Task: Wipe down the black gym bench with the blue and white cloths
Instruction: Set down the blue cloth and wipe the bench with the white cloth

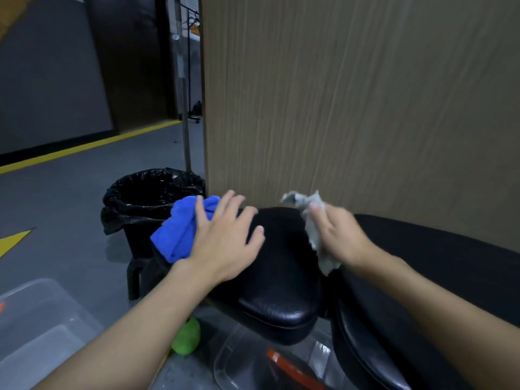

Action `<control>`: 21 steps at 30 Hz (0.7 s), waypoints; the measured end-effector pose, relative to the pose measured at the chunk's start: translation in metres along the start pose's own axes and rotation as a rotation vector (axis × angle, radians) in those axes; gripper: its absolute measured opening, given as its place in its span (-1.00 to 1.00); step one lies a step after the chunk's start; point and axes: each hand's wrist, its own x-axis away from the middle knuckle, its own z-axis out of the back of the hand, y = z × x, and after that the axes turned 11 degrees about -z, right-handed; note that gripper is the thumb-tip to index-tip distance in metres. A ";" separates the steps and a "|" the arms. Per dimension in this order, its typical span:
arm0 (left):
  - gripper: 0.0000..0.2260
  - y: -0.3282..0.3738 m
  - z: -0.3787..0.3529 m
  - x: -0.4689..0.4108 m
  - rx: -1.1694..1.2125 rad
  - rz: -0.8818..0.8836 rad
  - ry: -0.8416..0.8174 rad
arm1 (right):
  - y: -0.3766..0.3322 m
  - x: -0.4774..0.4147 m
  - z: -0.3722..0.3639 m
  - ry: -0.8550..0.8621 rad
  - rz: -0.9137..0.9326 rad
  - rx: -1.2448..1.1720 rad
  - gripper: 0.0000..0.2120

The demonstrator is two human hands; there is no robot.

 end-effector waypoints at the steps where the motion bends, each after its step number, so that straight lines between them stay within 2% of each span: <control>1: -0.56 0.015 -0.001 -0.005 0.048 -0.048 -0.008 | -0.004 0.005 0.016 0.074 0.005 -0.059 -0.61; 4: -0.73 0.051 -0.009 -0.015 0.225 -0.109 -0.041 | -0.012 0.022 0.064 0.258 0.014 -0.170 -0.53; 7: -0.77 0.063 -0.019 -0.024 0.327 -0.124 -0.075 | -0.014 0.049 0.090 0.317 0.076 -0.117 -0.58; 9: -0.74 0.067 -0.024 -0.028 0.357 -0.113 -0.131 | -0.009 0.061 0.090 0.226 0.101 0.086 -0.69; 11: -0.74 0.073 -0.030 -0.027 0.311 -0.107 -0.199 | 0.002 0.069 0.081 -0.051 -0.008 0.403 -0.60; 13: -0.76 0.077 -0.035 -0.024 0.238 -0.123 -0.206 | 0.015 0.076 0.070 -0.264 -0.146 0.525 -0.48; 21: -0.79 0.081 -0.032 -0.028 0.192 -0.107 -0.221 | 0.052 0.095 0.032 -0.358 -0.171 0.720 -0.43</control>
